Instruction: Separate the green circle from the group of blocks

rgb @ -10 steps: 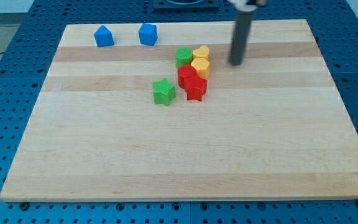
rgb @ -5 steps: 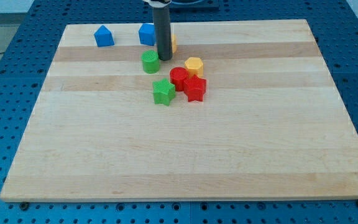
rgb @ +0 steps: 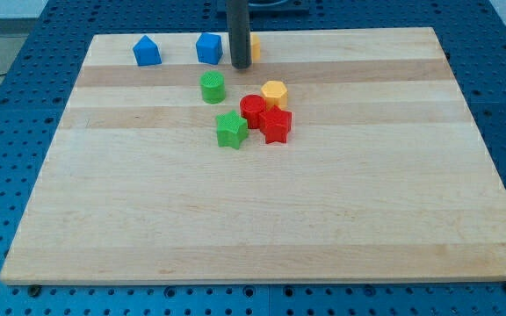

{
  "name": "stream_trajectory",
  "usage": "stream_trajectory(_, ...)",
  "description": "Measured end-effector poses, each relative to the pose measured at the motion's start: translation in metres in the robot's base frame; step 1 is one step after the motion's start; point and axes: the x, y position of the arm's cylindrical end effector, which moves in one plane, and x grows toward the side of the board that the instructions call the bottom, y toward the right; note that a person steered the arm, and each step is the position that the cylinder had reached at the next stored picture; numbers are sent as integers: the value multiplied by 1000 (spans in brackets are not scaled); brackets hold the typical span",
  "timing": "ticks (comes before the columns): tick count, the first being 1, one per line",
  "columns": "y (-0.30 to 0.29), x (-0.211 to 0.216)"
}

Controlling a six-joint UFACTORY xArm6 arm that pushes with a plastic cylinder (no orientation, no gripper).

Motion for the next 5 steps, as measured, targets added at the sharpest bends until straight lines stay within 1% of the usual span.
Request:
stream_trajectory(2, -44, 69)
stream_trajectory(3, -70, 57)
stream_trajectory(4, -15, 85)
stream_trajectory(5, -80, 90)
